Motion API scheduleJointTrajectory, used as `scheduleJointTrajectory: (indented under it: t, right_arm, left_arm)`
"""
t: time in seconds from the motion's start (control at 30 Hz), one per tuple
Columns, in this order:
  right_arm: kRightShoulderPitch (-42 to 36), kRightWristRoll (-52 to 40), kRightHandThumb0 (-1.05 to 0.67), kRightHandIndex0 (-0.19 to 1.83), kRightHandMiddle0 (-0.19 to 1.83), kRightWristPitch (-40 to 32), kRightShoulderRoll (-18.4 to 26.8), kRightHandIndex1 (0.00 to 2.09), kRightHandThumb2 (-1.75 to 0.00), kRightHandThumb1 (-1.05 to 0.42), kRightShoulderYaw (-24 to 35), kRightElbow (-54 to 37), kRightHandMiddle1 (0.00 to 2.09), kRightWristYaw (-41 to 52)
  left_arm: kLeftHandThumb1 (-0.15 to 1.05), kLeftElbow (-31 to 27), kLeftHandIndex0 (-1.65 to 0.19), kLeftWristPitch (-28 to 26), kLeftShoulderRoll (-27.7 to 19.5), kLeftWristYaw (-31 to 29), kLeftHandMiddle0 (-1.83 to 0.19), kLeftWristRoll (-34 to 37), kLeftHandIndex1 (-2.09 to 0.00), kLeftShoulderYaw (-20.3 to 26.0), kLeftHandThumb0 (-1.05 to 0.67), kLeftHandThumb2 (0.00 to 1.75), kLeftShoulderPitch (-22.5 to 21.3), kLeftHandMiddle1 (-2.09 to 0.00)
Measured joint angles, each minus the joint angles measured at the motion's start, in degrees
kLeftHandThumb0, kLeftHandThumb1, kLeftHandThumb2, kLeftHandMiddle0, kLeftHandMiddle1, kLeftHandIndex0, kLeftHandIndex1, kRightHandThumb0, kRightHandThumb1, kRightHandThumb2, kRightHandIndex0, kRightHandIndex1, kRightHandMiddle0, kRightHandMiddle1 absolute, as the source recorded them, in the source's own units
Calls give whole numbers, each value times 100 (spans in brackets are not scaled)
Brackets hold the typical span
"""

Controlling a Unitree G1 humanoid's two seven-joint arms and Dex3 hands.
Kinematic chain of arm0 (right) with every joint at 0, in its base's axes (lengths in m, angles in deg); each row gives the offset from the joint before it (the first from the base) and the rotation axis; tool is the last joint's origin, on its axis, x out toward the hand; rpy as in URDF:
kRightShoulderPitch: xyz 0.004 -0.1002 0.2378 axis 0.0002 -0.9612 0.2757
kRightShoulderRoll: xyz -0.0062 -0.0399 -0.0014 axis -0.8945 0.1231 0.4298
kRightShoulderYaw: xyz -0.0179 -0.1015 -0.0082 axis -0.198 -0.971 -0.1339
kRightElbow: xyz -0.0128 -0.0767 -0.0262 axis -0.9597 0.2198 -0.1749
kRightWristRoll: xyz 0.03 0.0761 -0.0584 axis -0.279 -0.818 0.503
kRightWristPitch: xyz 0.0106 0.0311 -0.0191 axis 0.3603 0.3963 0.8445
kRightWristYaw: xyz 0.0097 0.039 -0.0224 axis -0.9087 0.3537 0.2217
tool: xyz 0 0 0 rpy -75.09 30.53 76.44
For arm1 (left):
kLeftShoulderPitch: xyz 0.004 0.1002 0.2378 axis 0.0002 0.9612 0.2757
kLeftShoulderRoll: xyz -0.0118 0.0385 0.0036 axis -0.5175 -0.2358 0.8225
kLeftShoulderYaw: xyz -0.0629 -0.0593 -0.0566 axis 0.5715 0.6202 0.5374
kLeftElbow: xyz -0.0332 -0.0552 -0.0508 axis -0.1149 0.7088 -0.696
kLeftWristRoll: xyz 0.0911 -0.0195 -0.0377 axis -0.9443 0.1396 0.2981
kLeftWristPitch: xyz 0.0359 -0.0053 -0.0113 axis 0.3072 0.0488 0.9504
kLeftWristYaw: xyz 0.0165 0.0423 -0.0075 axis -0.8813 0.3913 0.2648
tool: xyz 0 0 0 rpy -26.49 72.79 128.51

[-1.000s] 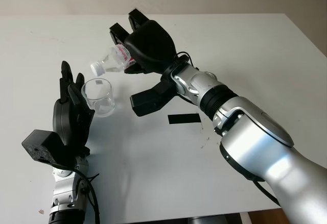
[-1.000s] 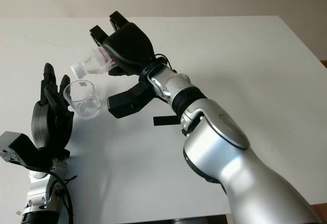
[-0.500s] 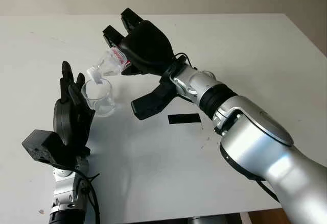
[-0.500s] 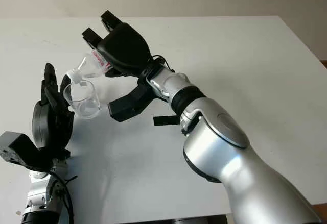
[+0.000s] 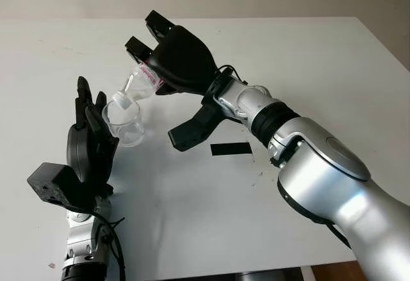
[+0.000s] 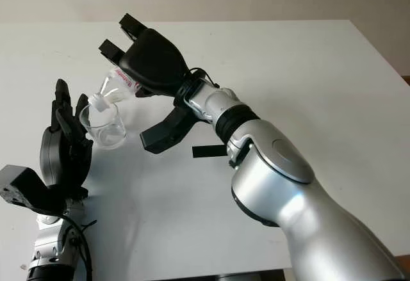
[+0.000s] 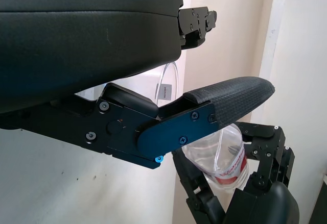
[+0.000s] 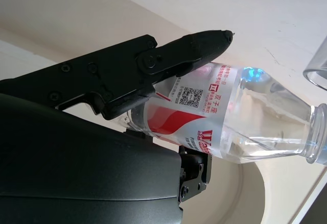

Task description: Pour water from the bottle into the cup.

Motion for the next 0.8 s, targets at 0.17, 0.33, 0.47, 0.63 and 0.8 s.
scheduleJointTrajectory:
  t: [0.17, 0.33, 0.47, 0.63, 0.8]
  right_arm:
    - [0, -1, -40, 104, 26, 0, 0, 209, -16, -105, 0, 2, 195, 7]
    - [-2, -329, -41, 111, 45, 62, -3, 209, -34, -105, 263, 2, 209, 144]
    - [-8, -1525, -35, 103, 41, 603, -4, 209, -19, -105, 1250, -11, 209, 920]
    - [-32, -2522, -35, 100, 55, 739, 3, 209, -22, -105, 2137, -55, 209, 1775]
    - [-303, -3339, -36, 101, 68, 810, 9, 209, -23, -105, 2857, -183, 209, 2542]
  left_arm:
    - [105, -1, 12, -15, 0, 2, 19, -2, 0, -1, -88, 83, 0, -34]
    - [105, -1, 11, -12, 0, -2, 19, -1, 0, 0, -88, 83, 0, -35]
    - [105, 0, 12, -12, 0, -7, 19, 2, 0, 0, -88, 83, 0, -34]
    - [105, -1, 12, -13, 0, -9, 19, 2, 0, 2, -88, 83, 1, -34]
    - [105, -2, 12, -18, 0, -16, 19, 16, 0, 7, -88, 83, 3, -34]
